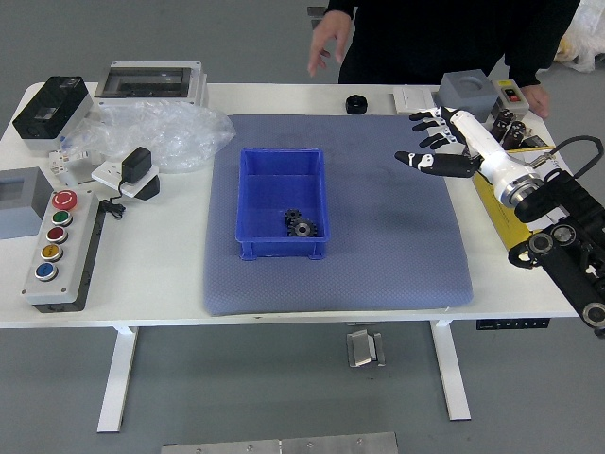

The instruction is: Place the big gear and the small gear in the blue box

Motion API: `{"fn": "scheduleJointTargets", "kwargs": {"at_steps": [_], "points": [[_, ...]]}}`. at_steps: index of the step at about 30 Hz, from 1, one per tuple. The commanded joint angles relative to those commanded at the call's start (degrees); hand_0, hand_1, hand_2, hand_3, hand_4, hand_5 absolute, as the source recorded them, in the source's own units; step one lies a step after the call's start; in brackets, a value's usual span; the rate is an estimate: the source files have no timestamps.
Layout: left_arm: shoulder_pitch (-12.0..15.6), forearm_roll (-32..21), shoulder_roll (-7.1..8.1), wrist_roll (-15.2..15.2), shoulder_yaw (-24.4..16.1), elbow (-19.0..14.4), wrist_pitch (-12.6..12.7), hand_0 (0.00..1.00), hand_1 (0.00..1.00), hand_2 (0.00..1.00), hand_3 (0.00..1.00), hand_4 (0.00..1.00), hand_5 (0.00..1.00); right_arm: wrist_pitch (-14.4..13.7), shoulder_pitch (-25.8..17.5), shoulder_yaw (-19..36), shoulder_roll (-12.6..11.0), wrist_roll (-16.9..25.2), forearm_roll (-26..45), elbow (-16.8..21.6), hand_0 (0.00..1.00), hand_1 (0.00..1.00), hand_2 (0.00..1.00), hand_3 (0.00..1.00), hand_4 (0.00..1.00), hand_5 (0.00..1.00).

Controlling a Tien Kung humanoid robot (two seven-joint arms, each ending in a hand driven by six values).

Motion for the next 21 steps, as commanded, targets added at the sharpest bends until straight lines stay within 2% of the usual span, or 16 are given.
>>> {"fn": "scheduleJointTargets", "kwargs": {"at_steps": [3, 4, 9, 10, 15, 16, 21], "points": [[0.11, -0.13, 0.04, -0.02, 0.15, 0.00, 0.05, 0.852, 0.822, 0.803, 0.826, 0.671, 0.307, -0.04, -1.67, 2.66, -0.16, 0.61, 2.01, 0.89, 0.629, 0.595, 0.718, 0.786, 0.920, 0.306], [0.18, -0.19, 0.05, -0.02, 0.25, 0.00, 0.07, 0.852, 0.822, 0.803, 0.826, 0.672, 0.307, -0.06, -2.16, 3.50, -0.27, 0.81, 2.57, 1.10, 0.589, 0.534, 0.639, 0.667, 0.869, 0.168], [0.32, -0.16, 0.06, -0.03, 0.33, 0.00, 0.09, 0.852, 0.822, 0.803, 0.826, 0.672, 0.307, -0.91, -4.12, 6.57, -0.82, 1.88, 4.70, 1.95, 0.589, 0.534, 0.639, 0.667, 0.869, 0.168], [0.24, -0.09, 0.04, -0.06, 0.28, 0.00, 0.07, 0.852, 0.823, 0.804, 0.825, 0.671, 0.307, -1.21, -4.41, 6.89, -0.91, 2.04, 4.85, 2.11, 0.529, 0.456, 0.524, 0.517, 0.818, 0.142], [-0.07, 0.20, -0.03, -0.13, 0.01, 0.00, 0.01, 0.852, 0.823, 0.804, 0.825, 0.671, 0.307, -3.06, -5.44, 7.98, -1.11, 2.93, 5.47, 2.57, 0.529, 0.456, 0.524, 0.517, 0.818, 0.142], [-0.07, 0.21, -0.01, -0.13, 0.01, 0.00, 0.01, 0.852, 0.823, 0.804, 0.825, 0.671, 0.306, -3.44, -5.54, 8.15, -1.11, 3.12, 5.61, 2.62, 0.580, 0.402, 0.437, 0.389, 0.723, 0.202], [0.12, -0.01, 0.10, -0.09, 0.17, 0.00, 0.07, 0.852, 0.823, 0.804, 0.825, 0.671, 0.306, -4.78, -5.84, 8.63, -1.19, 3.78, 6.26, 2.73, 0.580, 0.402, 0.437, 0.389, 0.723, 0.202]]}}
